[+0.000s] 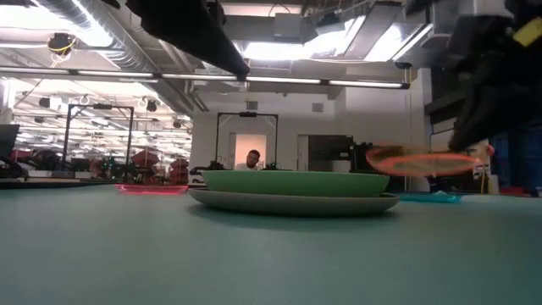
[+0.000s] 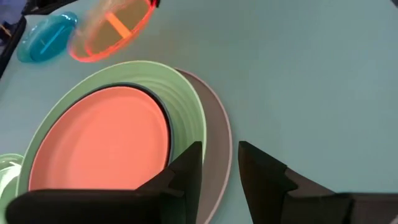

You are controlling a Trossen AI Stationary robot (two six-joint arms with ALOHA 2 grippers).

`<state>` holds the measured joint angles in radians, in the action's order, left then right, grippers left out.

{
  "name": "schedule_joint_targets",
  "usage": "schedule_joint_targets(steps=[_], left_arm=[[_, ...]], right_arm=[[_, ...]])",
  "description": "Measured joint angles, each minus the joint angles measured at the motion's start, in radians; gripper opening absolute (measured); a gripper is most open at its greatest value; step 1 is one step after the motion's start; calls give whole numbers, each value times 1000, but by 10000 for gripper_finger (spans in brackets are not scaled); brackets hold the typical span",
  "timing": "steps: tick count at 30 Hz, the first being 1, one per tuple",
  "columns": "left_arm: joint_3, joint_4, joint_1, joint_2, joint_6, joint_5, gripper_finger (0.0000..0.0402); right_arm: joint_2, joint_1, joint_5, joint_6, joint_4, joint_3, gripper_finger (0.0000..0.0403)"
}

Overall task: Stack plastic plates
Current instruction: Stack the orange plate on top of the brown plate

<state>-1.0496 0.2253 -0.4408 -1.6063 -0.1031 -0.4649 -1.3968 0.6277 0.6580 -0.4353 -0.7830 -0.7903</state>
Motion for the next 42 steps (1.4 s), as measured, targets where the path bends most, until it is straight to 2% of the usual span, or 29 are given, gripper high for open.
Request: schedule_joint_targets(steps=[4, 11, 17, 30, 36, 42], left_arm=[[0, 9, -10, 2, 0, -3, 98], [10, 10, -15, 2, 0, -3, 98], [37, 4, -13, 2, 0, -3, 98], [157, -89, -11, 13, -32, -2, 98], [228, -146, -11, 90, -51, -20, 98], [332, -244, -11, 198, -72, -29, 98]], right_arm=[[0, -1, 52, 87, 41, -24, 1], [0, -58, 44, 310, 252, -27, 1], [0, -159, -94, 493, 428, -27, 1], [0, -329, -368, 606, 667, -27, 1], [-16, -390, -467, 628, 739, -27, 1], [-91, -434, -502, 628, 808, -27, 1]])
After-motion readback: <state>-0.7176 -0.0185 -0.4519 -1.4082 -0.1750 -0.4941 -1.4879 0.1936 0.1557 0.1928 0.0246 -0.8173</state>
